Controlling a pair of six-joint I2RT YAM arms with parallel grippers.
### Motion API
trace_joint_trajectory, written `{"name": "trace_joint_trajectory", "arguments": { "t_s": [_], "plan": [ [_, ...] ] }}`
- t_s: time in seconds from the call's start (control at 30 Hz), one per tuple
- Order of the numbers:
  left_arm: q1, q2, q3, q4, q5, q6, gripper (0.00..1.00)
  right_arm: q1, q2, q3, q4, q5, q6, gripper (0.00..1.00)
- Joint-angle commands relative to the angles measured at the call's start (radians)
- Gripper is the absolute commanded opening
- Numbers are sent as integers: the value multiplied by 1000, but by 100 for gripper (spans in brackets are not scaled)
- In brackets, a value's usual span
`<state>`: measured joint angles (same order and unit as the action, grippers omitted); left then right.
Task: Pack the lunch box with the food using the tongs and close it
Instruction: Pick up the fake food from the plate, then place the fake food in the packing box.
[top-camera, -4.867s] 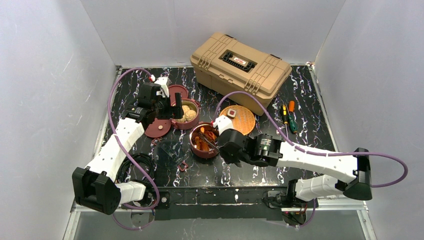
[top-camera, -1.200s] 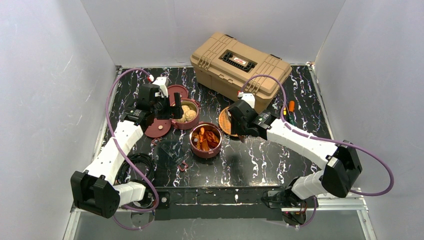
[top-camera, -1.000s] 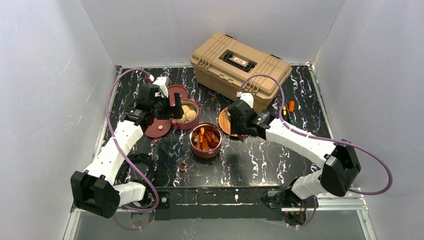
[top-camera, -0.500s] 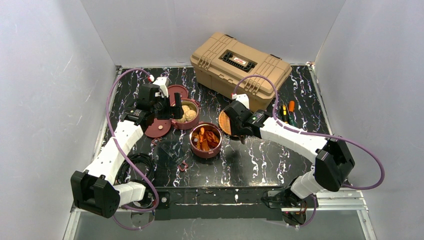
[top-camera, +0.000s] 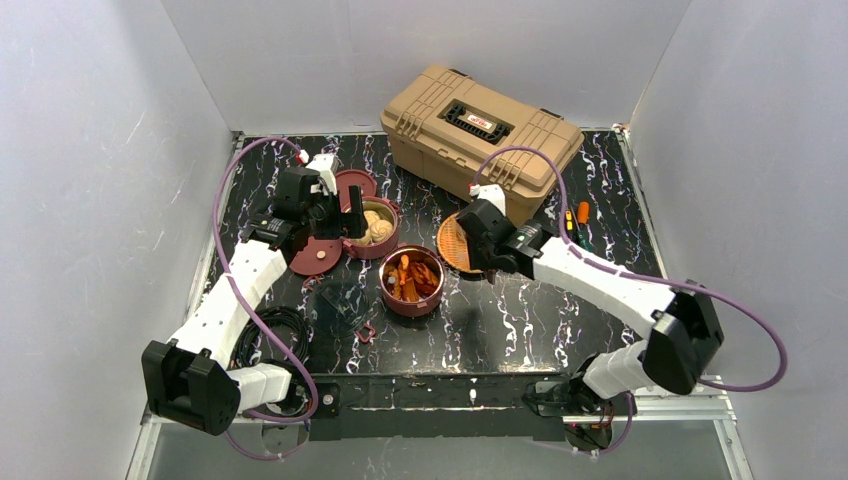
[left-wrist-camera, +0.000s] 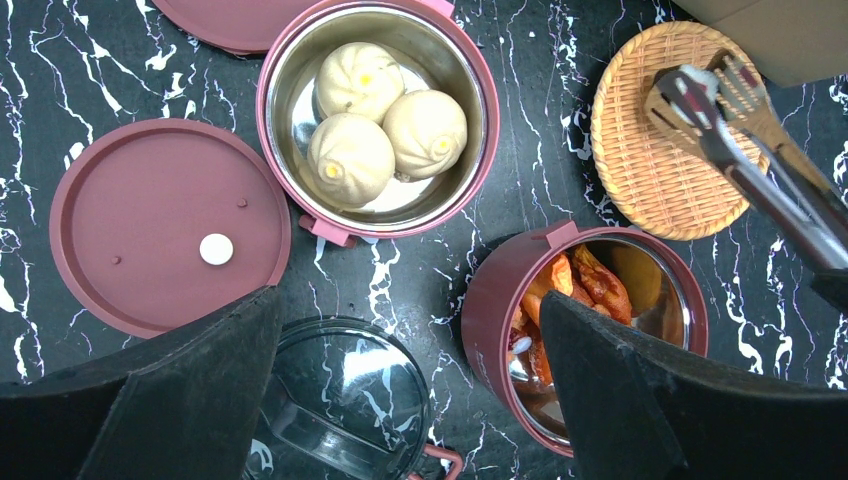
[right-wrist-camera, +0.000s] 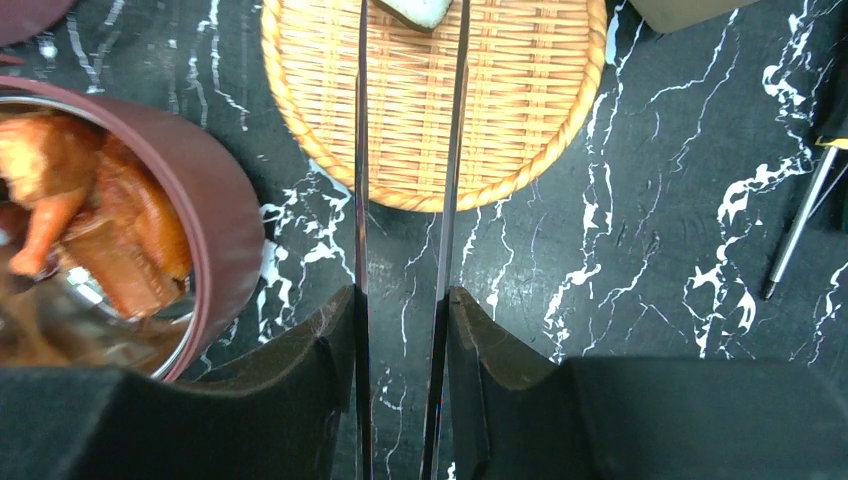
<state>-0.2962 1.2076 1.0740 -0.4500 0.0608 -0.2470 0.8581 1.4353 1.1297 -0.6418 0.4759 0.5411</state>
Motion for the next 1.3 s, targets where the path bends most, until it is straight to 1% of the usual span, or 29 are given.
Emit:
{"name": "trace_joint_trajectory", "arguments": {
  "t_s": [0.0,0.13,0.23,0.3,0.37,0.47,0.53,0.63,0.77,1.0,1.27],
  "plan": [
    [4,6,22,-16,5,-2,99,-2,-152,20,35,-35,-50,17],
    [4,8,24,-18,-6,1,99,-1,-243,4,33,-136,-95,17],
    [5,10,23,-19,-18,4,99,5,-295,1,26,-249,-137,16],
    [4,13,23,-22,-24,6,99,47,-321,9,19,-290,-160,16],
    [3,20,26,-25,-26,6,99,125,-338,19,9,-267,-169,16],
    [4,23,22,-23,-28,6,99,269,-325,39,-36,-153,-156,16],
    [4,23,21,-22,-35,8,99,325,-306,50,-69,-105,-142,16],
    [3,25,20,-22,-39,8,99,372,-292,54,-88,-89,-124,16],
    [5,27,21,-21,-29,6,99,404,-294,65,-121,-65,-106,16],
    [4,20,22,-21,-20,5,99,409,-280,70,-158,-71,-96,16],
    [4,14,24,-23,-12,3,99,409,-234,80,-133,-49,-113,25]
  ]
}}
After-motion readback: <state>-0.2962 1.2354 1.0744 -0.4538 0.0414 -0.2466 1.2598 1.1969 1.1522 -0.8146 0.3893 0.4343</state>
